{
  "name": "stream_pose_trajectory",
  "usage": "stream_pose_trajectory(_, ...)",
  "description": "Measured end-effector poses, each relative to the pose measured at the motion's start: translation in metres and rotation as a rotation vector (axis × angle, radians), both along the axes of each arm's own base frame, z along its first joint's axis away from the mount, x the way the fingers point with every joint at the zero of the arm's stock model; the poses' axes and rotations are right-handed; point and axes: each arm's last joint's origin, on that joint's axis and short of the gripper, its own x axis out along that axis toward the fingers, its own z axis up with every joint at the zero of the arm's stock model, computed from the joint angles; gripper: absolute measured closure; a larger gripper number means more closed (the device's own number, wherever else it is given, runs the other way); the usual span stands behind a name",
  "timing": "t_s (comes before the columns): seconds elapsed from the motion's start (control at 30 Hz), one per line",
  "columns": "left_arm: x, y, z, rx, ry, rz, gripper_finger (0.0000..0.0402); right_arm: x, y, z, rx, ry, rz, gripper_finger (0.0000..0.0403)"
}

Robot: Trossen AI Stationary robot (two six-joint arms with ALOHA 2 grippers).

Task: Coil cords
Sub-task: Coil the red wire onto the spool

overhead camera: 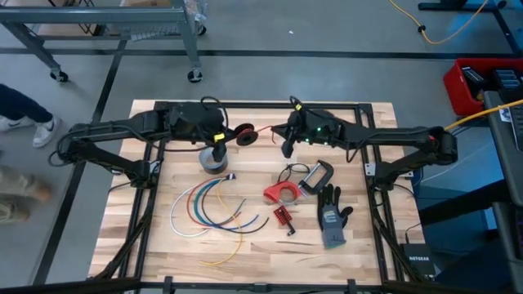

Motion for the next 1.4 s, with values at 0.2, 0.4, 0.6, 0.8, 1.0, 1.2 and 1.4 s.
stream_pose_trajectory(0.2, 0.008, 0.002, -0.014, -0.007, 0.084, 0.058, 0.0401, -0.010, 0.000, 0.015, -0.015, -0.056, 0.012, 0.0400)
stream_pose_trajectory(0.4, 0.026, 0.006, -0.030, -0.001, 0.143, 0.094, 0.0401, -0.017, 0.002, 0.025, -0.029, -0.090, 0.031, 0.0400)
stream_pose_trajectory(0.6, 0.043, 0.011, -0.050, 0.026, 0.213, 0.186, 0.0401, -0.016, 0.005, 0.025, 0.016, -0.107, 0.100, 0.0400)
stream_pose_trajectory(0.8, 0.065, 0.015, -0.061, 0.052, 0.168, 0.190, 0.0401, -0.015, 0.008, 0.024, 0.103, -0.120, 0.165, 0.0400)
stream_pose_trajectory(1.0, 0.083, 0.017, -0.067, 0.082, 0.105, 0.177, 0.0401, -0.007, 0.008, 0.014, 0.191, -0.094, 0.224, 0.0400)
stream_pose_trajectory(1.2, 0.087, 0.019, -0.068, 0.085, 0.081, 0.185, 0.0401, 0.000, 0.008, 0.003, 0.241, -0.067, 0.249, 0.0400)
stream_pose_trajectory(1.4, 0.089, 0.020, -0.062, 0.107, 0.020, 0.215, 0.0401, 0.016, 0.020, -0.009, 0.256, -0.056, 0.290, 0.0399)
